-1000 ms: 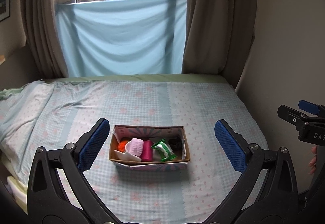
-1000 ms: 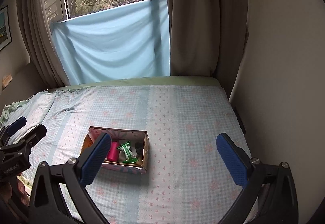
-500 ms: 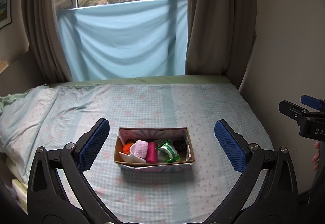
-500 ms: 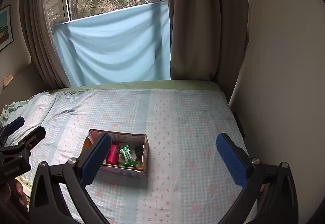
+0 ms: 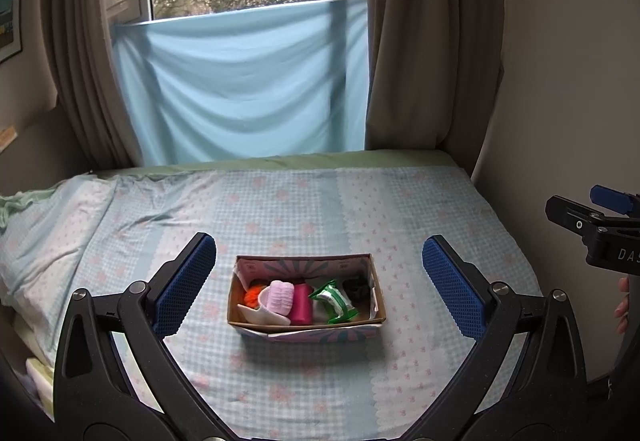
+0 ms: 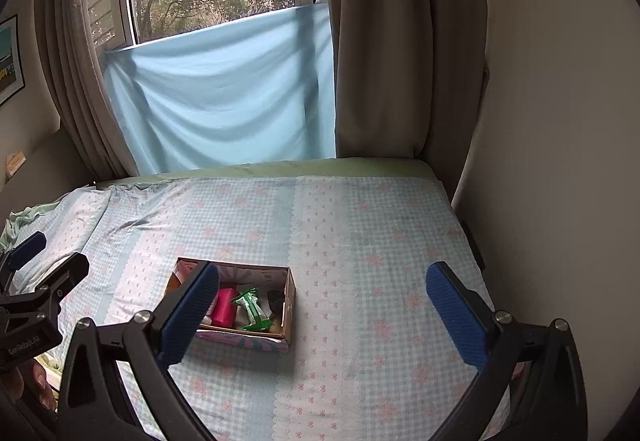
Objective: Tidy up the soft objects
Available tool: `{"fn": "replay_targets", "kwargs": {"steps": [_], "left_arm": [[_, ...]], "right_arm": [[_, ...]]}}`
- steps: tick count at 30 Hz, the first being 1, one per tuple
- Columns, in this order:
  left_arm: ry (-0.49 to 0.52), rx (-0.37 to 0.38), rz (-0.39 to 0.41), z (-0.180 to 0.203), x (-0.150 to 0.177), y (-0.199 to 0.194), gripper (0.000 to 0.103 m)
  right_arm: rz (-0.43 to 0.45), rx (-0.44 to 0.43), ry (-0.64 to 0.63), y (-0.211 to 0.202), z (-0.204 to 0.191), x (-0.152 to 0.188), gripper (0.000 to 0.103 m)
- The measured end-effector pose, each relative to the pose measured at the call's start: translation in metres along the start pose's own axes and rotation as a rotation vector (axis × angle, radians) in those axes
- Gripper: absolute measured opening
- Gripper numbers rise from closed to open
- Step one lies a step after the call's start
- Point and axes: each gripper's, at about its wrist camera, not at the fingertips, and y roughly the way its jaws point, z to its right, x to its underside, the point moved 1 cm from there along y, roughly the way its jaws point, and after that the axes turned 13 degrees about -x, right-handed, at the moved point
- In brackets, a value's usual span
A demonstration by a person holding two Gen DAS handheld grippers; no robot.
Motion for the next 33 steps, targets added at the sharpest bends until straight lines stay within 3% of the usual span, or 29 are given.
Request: {"fn": "replay_targets", "kwargs": {"steps": [33], "left_arm": [[-0.003,0.0,0.009,-0.0077,0.0021,0.0007,0.103]], "right_arm": [[0.001,0.013,-0.005,0.0016,-0.0033,0.0004,0.103]]}}
